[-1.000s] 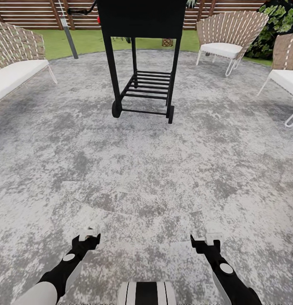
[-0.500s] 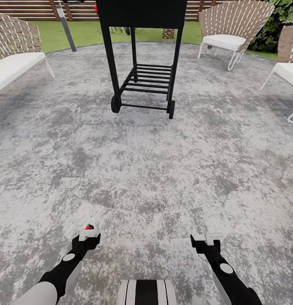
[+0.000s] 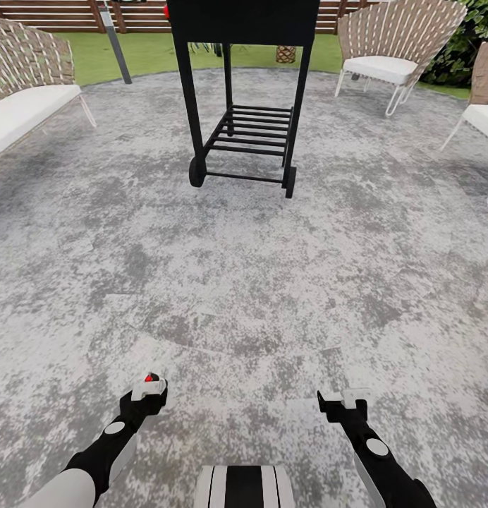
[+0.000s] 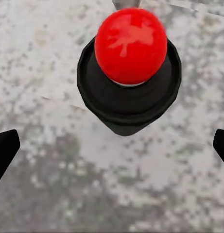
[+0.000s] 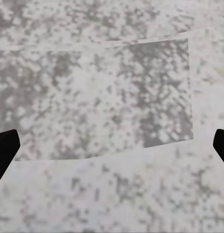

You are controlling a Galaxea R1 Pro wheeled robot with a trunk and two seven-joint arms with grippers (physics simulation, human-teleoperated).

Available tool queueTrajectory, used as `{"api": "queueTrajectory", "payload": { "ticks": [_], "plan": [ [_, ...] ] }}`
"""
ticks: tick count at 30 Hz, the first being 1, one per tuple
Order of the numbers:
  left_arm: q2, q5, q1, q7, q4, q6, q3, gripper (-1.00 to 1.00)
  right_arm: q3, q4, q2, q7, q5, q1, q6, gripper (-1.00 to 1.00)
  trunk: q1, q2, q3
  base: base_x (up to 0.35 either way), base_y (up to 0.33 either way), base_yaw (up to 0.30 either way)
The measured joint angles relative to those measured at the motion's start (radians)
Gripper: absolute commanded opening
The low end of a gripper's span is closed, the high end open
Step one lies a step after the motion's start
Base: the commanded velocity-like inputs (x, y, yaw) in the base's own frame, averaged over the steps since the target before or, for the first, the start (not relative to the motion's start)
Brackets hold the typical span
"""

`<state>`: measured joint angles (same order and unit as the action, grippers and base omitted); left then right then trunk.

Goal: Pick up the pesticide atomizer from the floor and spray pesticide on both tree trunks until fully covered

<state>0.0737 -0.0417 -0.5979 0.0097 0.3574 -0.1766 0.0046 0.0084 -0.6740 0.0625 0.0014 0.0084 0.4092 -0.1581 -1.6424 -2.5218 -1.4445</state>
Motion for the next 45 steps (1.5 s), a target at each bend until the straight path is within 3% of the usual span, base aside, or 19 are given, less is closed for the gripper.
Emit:
{"api": "queueTrajectory", "payload": {
  "ticks": [45],
  "plan": [
    [-0.003,0.0,0.0,0.0,0.002,-0.001,-0.001,1.0,0.0,0.0,0.0,0.0,0.0,0.0,0.0,1.0,0.0,0.0,0.0,0.016,0.0,0.0]
  ]
}}
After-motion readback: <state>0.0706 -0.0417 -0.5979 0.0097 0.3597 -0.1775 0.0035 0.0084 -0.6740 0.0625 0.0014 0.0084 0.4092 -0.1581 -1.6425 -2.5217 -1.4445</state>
